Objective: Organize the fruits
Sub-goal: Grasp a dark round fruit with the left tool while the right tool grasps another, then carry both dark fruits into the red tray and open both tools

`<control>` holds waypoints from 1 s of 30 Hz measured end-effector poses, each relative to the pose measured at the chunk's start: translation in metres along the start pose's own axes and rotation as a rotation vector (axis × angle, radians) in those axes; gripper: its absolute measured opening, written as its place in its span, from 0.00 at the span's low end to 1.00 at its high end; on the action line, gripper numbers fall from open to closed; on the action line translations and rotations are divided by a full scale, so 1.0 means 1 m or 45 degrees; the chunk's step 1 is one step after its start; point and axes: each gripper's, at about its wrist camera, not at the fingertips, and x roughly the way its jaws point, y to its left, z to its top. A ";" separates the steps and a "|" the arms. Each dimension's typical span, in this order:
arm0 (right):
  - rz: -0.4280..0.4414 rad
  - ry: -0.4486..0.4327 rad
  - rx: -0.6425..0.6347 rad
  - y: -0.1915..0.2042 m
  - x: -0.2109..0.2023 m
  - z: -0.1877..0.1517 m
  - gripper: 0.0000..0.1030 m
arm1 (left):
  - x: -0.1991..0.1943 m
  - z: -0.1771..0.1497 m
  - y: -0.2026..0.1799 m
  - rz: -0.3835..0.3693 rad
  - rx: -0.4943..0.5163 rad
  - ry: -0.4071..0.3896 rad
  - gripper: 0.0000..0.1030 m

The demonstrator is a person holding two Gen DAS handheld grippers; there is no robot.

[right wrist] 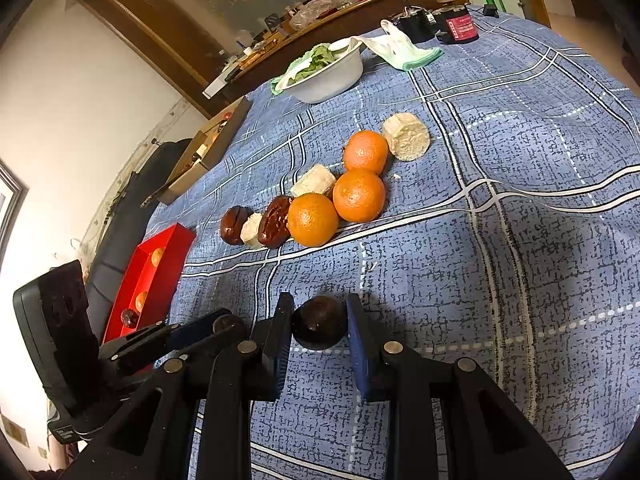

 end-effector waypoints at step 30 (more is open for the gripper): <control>0.239 0.257 -0.388 0.230 0.092 -0.003 0.28 | -0.158 -0.055 0.252 0.297 -0.633 -0.347 0.24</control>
